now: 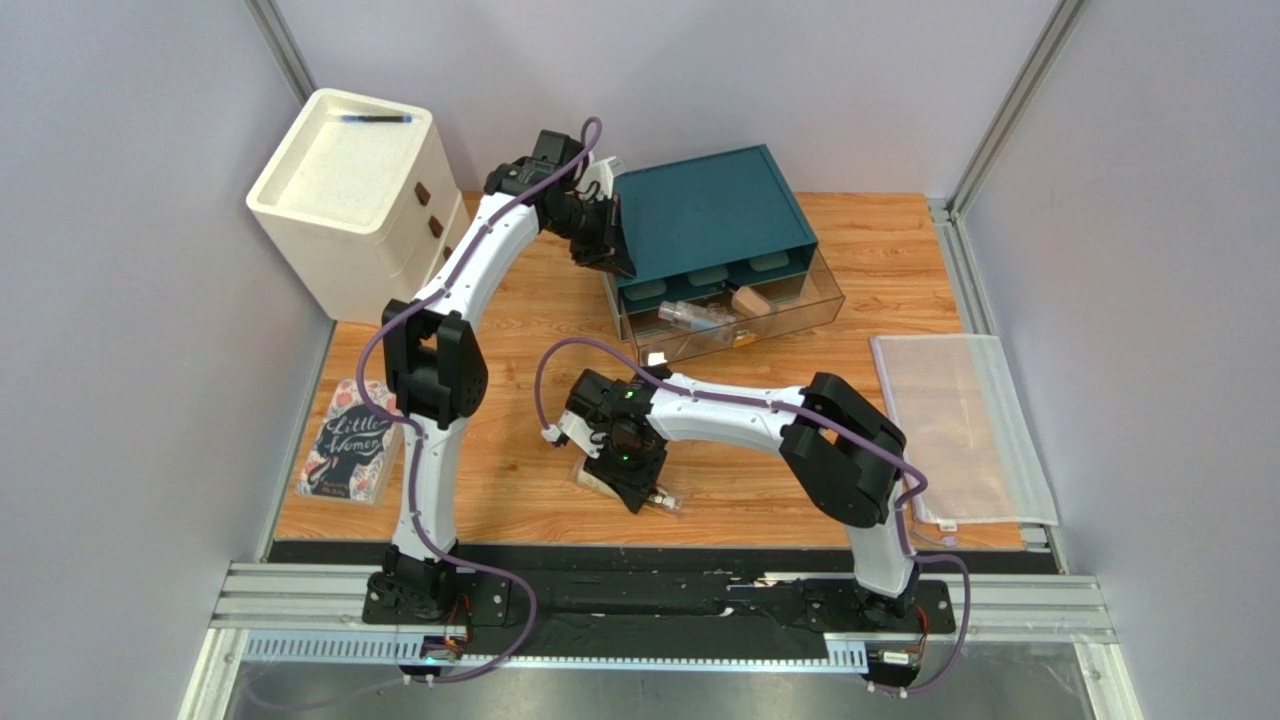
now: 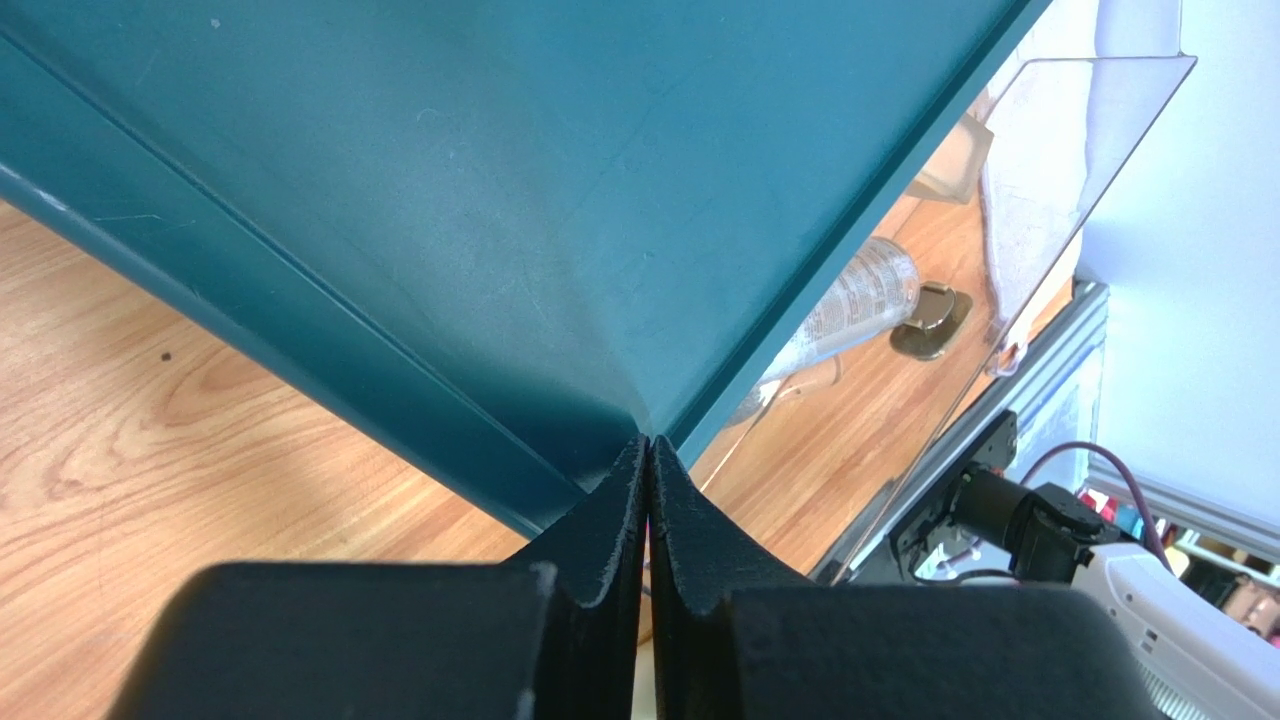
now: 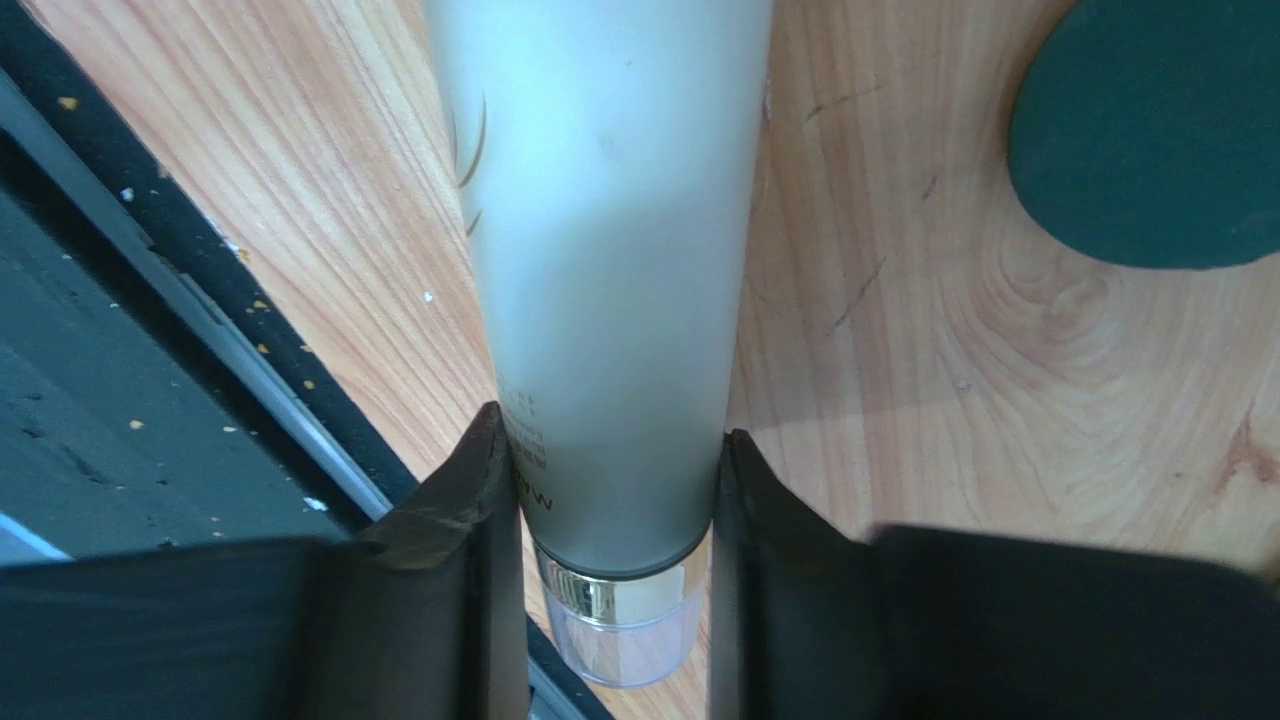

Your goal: Organize the makeup

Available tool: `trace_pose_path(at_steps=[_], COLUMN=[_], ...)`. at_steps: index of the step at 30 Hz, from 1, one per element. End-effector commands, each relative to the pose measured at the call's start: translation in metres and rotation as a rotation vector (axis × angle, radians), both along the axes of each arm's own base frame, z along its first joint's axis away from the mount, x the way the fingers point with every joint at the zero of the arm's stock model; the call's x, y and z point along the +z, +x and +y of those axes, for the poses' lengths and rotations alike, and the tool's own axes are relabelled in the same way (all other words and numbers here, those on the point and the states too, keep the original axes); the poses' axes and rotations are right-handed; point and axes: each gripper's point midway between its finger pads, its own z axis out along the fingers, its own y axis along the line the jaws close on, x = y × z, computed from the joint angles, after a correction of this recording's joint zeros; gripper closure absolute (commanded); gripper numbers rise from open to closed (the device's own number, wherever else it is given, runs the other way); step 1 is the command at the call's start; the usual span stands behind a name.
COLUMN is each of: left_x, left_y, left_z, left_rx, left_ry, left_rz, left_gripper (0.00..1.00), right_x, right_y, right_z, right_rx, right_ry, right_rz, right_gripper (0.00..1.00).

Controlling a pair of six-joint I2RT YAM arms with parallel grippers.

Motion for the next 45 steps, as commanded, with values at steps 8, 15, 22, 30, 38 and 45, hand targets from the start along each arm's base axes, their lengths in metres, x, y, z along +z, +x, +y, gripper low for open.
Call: trace_pose_path(at_steps=[8,15,22,30,38,45], left_x=[-0.031,-0.034,-0.038,-0.040,-0.042,-0.045], left_y=[-0.026,-0.027,-0.029,-0.029,-0.031,-0.031], left_z=[0.011,0.011,0.011,0.012,0.012,0.012], left_rx=[0.001,-0.006,-0.013,-0.009,-0.013,-0.013], left_ry=[0.099,0.099,0.101,0.106,0.103,0.107], left_rz=[0.137,0.140,0.149,0.151,0.158,0.161], left_gripper=[0.92,0.92,0.92,0.92,0.92,0.92], right_x=[0.052,0.127,0.198,0.244,0.257,0.220], right_y=[0.014,0.046,0.103,0.190,0.258,0.273], right_z=[0.007,-0.007,-0.033,-0.074,-0.093,-0.087], right_rx=[-0.007,-0.035,-0.053,-0.189,-0.203,-0.159], right_ry=[0.112,0.212,0.205,0.202,0.181,0.177], right_rz=[-0.135,-0.380,-0.661,-0.875,-0.989,-0.912], right_gripper=[1.00,1.00,1.00,1.00,1.00,1.00])
